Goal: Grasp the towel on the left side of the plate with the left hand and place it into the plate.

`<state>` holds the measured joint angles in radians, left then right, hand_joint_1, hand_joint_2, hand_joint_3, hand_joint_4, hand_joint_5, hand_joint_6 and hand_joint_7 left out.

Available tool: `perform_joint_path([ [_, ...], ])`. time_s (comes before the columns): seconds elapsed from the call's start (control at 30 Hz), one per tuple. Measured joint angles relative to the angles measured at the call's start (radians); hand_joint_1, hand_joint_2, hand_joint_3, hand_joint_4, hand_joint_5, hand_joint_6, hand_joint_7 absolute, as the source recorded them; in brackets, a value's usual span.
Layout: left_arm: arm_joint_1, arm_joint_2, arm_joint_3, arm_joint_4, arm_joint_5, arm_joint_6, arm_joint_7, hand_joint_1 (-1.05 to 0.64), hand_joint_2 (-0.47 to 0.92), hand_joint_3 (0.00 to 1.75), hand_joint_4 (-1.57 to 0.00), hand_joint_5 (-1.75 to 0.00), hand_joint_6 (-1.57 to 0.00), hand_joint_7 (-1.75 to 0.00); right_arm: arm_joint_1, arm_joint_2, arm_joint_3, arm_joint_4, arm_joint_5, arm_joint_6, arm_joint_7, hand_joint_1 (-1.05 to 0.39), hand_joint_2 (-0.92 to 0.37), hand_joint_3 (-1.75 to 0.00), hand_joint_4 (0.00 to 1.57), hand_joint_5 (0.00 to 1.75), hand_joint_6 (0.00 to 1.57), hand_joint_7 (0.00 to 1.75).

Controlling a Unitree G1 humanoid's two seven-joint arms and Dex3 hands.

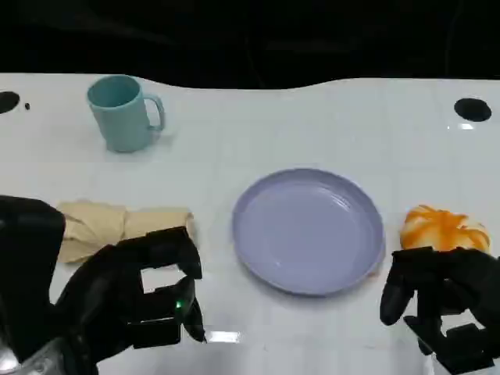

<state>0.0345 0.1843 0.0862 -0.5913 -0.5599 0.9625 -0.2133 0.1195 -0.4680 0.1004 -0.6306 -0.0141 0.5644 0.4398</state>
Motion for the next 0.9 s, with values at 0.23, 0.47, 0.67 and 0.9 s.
perform_joint_path([
  [0.23,0.000,0.000,0.000,0.000,0.000,-0.003,0.000,-0.08,0.45,1.44,-0.84,-1.75,-0.74,-1.70,-0.001,0.001,0.002,0.000,0.000,0.004,0.000,0.04,-0.58,-1.07,0.70,1.68,0.67,1.45],
  [0.47,0.000,0.000,-0.001,0.001,0.000,-0.006,0.000,-0.07,0.45,1.43,-0.84,-1.75,-0.75,-1.69,-0.002,0.001,0.003,0.000,0.001,0.011,-0.001,0.03,-0.58,-1.07,0.70,1.69,0.67,1.45],
  [0.67,0.000,0.003,-0.003,0.003,0.000,-0.016,0.000,-0.08,0.45,1.43,-0.84,-1.75,-0.75,-1.69,-0.002,0.003,0.003,0.000,0.001,0.012,-0.002,0.03,-0.58,-1.07,0.70,1.70,0.67,1.46],
  [0.9,0.001,0.003,-0.006,0.009,0.013,-0.045,0.000,-0.08,0.49,1.31,-0.78,-1.75,-0.74,-1.53,-0.004,0.003,0.013,0.000,-0.002,0.012,-0.009,0.03,-0.58,-1.07,0.70,1.69,0.67,1.45],
])
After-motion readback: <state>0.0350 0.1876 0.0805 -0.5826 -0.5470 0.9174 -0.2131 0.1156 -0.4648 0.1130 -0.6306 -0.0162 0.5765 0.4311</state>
